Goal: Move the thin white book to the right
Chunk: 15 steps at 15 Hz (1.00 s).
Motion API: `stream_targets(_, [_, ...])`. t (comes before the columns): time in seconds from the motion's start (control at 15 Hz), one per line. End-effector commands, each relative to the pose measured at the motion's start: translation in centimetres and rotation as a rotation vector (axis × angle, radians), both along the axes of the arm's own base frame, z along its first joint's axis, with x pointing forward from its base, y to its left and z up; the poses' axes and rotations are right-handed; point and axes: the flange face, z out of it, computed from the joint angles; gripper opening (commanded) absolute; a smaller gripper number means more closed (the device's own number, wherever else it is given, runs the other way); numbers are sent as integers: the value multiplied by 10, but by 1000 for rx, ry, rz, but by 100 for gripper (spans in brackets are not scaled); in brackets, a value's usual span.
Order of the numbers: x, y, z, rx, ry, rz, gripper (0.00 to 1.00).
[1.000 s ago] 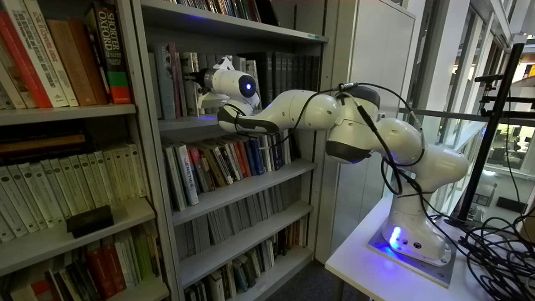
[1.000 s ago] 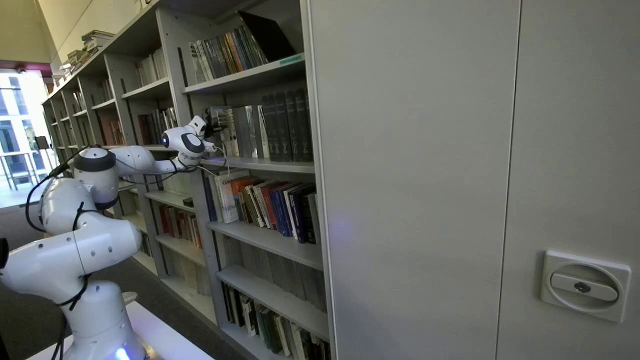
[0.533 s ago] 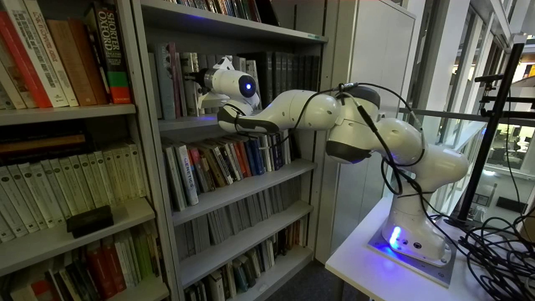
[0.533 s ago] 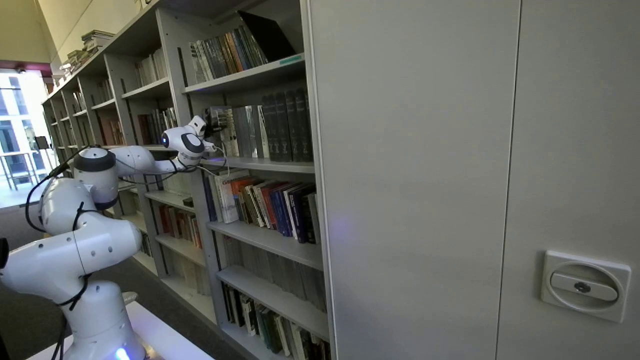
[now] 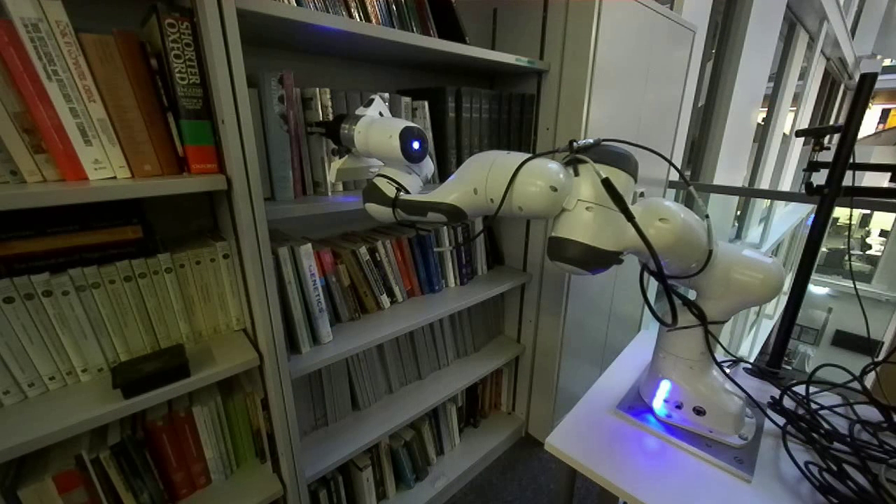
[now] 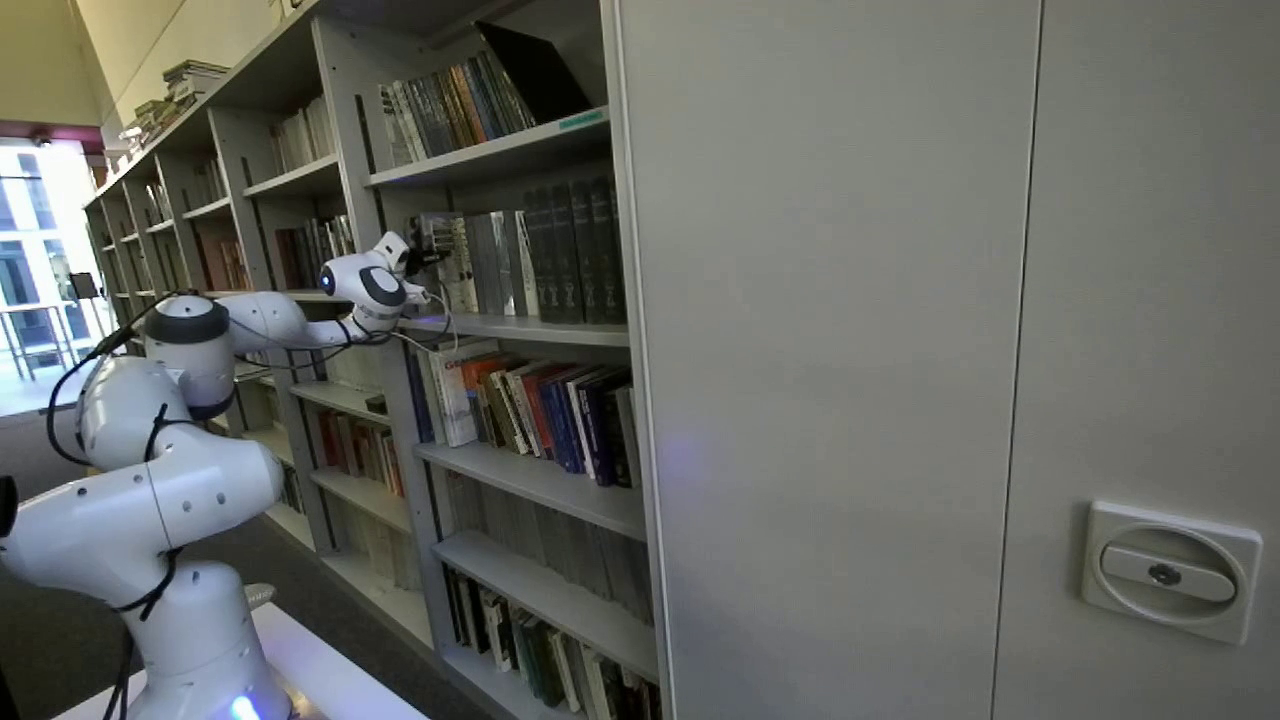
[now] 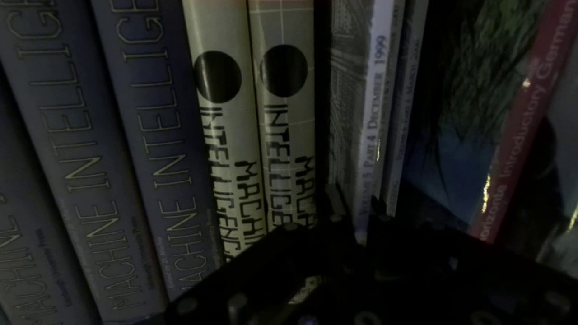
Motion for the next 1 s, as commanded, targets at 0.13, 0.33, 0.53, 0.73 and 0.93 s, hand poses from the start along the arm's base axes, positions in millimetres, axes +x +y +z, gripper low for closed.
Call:
stream_targets(0.13, [-9, -3, 12, -5, -31, -4, 2])
stream_targets(0.33, [-11, -4, 13, -4, -32, -6, 2])
stream_targets(0.53, [-15, -4, 12, -2, -33, -8, 2])
stream_targets(0.73, [-19, -4, 12, 1, -33, -11, 2])
stream_targets(0.93, [-24, -5, 13, 7, -34, -13, 2])
